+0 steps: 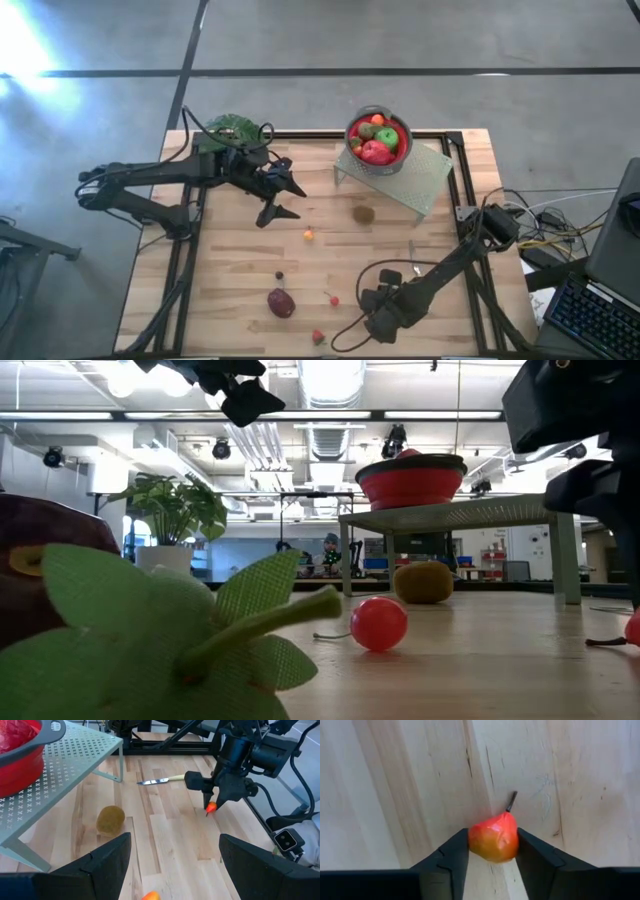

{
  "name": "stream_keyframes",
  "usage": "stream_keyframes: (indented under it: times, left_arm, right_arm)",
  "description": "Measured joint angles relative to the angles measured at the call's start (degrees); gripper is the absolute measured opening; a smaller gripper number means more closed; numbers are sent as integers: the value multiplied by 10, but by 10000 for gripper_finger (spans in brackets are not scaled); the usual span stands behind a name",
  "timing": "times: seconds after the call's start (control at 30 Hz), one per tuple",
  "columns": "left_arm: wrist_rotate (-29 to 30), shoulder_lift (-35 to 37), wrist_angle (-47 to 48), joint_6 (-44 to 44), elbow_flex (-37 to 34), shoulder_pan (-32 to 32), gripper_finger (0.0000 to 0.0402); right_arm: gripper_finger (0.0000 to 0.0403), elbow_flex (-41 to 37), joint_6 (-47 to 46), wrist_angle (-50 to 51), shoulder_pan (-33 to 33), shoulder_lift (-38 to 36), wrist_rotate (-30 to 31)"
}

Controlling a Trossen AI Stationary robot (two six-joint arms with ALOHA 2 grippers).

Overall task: Pick & Place Fruit
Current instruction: Put the yellow pear into the red strainer bowl

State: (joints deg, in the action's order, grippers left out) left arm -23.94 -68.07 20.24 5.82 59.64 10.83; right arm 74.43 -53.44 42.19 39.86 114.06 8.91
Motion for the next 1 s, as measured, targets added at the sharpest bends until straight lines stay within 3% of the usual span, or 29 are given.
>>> stream_keyframes:
  times: [0.2,0.47,1.0]
  left_arm:
    - [0,0,0,0,0,0,308]
    - [0,0,0,0,0,0,308]
    - [0,0,7,0,0,0,308]
  right_arm:
    - [103,-1,20,6,-3,-2,1]
    - [109,-2,40,45,-16,-36,20]
    - [104,-1,130,92,-76,-215,131]
